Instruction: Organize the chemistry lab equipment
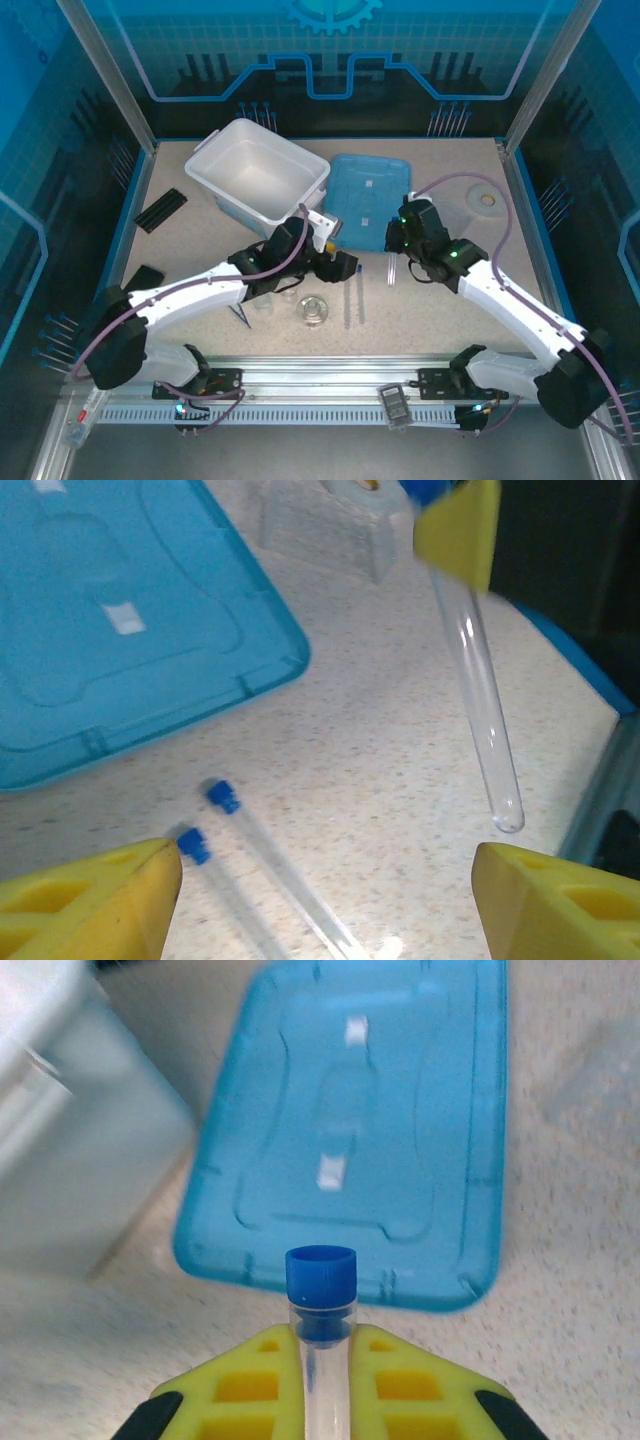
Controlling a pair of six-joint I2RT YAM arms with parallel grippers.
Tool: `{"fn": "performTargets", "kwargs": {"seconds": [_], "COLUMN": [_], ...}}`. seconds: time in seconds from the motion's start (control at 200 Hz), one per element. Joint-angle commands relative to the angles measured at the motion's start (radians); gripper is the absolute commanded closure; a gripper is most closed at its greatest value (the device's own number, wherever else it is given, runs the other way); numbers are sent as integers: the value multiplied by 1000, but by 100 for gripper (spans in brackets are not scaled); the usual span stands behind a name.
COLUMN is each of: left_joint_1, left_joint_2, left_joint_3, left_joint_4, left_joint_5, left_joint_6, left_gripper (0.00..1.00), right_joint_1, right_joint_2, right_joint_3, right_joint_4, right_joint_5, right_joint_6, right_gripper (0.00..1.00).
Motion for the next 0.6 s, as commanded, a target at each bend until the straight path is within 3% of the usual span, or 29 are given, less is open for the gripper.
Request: {"fn": "performTargets", "kwargs": {"seconds": [0.0,0.275,0.59], "left_joint_1": [2,3,1], "left_joint_2": [30,79,139], "left_joint_3": [23,18,30], "left_joint_4": [122,263,335], "left_joint_5": [151,271,299], "left_joint_6": [-85,-192,-259], "left_gripper": [23,23,25], "right_joint_1": [-4,5,41], "right_joint_2": [-40,-51,-55], "right_joint_3": [30,35,23], "right_joint_4": [61,148,206], "right_joint_5": [13,-75,-86], "right_joint_6": [44,100,153], "right_gripper": [88,88,88]}}
